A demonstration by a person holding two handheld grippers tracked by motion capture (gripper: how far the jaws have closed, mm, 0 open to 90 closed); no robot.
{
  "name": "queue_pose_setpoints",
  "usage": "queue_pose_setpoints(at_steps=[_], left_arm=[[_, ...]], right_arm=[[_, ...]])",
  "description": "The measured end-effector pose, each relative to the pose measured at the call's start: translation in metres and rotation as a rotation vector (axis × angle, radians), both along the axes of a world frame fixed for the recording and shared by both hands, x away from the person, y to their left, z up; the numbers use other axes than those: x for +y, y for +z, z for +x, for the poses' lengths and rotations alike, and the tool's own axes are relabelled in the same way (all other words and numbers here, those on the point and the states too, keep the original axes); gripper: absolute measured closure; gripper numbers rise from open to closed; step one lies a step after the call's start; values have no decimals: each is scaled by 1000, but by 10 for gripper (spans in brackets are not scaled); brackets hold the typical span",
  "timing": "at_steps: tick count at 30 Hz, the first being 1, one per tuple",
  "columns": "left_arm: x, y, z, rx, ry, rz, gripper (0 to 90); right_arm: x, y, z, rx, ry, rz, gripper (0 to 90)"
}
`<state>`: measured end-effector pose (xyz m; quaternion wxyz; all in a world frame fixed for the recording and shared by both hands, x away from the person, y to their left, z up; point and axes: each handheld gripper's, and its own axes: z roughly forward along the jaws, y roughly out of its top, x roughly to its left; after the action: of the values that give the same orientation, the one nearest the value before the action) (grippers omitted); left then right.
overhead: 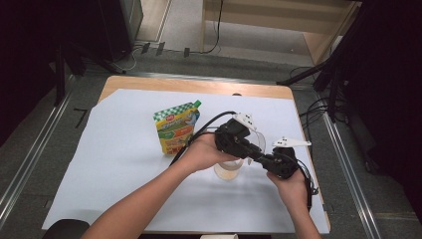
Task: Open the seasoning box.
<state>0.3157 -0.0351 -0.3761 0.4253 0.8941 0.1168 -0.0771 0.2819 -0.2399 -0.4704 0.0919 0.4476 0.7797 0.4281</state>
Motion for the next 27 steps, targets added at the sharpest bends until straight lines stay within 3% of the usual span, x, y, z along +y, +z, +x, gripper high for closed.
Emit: queue_pose_setpoints(at_steps=[9, 11, 14, 16, 20, 22, 27], left_arm=[[31, 7, -1, 6, 30, -5, 657], [38, 5, -1, 24, 48, -2, 634], [48, -1, 3, 88, 59, 27, 546], [56, -3, 3, 73, 70, 20, 512], [65, -5, 2, 82, 83, 10, 460], [75, -6, 1, 82, 90, 19, 438], [87, -7, -1, 72, 103, 16, 428]], right_arm=[[-9, 9, -23, 34, 15, 40, 730], [-8, 10, -30, 34, 28, 58, 700], [-2, 13, -42, 26, 57, 79, 670], [1, 14, -49, 10, 75, 89, 648], [8, 14, -57, 9, 109, 104, 610], [18, 16, -61, 16, 143, 72, 579], [31, 20, -64, 8, 159, 76, 492]])
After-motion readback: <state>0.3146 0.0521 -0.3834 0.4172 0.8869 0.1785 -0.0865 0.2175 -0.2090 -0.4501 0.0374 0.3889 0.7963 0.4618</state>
